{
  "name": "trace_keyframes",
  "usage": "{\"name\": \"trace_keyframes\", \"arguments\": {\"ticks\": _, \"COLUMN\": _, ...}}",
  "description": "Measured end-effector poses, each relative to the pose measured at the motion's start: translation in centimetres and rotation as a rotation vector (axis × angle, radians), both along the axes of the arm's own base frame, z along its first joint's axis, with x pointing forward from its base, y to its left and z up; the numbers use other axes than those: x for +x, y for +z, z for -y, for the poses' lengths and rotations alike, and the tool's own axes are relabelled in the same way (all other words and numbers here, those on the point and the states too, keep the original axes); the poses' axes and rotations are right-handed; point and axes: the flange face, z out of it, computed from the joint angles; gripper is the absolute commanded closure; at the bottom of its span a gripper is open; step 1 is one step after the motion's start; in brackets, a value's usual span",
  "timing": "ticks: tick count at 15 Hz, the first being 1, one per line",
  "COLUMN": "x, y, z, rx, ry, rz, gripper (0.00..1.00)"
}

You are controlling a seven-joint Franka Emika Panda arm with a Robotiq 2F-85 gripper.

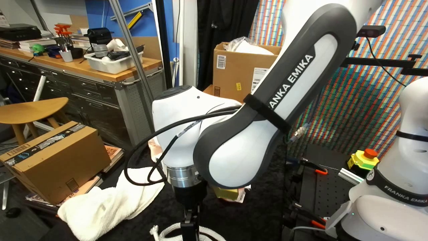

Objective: Put the rope, clothes and the stuffed object on top of each other

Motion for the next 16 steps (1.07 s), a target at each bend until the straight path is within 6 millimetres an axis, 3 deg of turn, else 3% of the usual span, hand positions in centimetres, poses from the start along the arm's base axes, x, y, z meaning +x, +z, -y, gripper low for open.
{"name": "trace_keyframes", "arguments": {"ticks": 4, "x": -0.3, "y": -1.1, "z": -0.5, "rx": 0.008, "ry": 0.004, "rz": -0.003, "gripper": 0.00}}
{"name": "trace_keyframes", "arguments": {"ticks": 5, "x": -0.4, "y": -1.3, "z": -0.6, "rx": 0.011, "ry": 0.005, "rz": -0.003, "gripper": 0.25}}
{"name": "trace_keyframes", "arguments": {"ticks": 7, "x": -0.5, "y": -1.6, "z": -0.7, "rx": 0.012, "ry": 0.009, "rz": -0.005, "gripper": 0.32}}
{"name": "trace_keyframes", "arguments": {"ticks": 14, "x": -0.4, "y": -1.3, "z": -1.0, "rx": 0.019, "ry": 0.015, "rz": 0.000, "gripper": 0.88}}
{"name": "trace_keyframes", "arguments": {"ticks": 16, "x": -0.3, "y": -1.2, "z": -1.1, "rx": 0.021, "ry": 0.016, "rz": 0.002, "gripper": 0.93}}
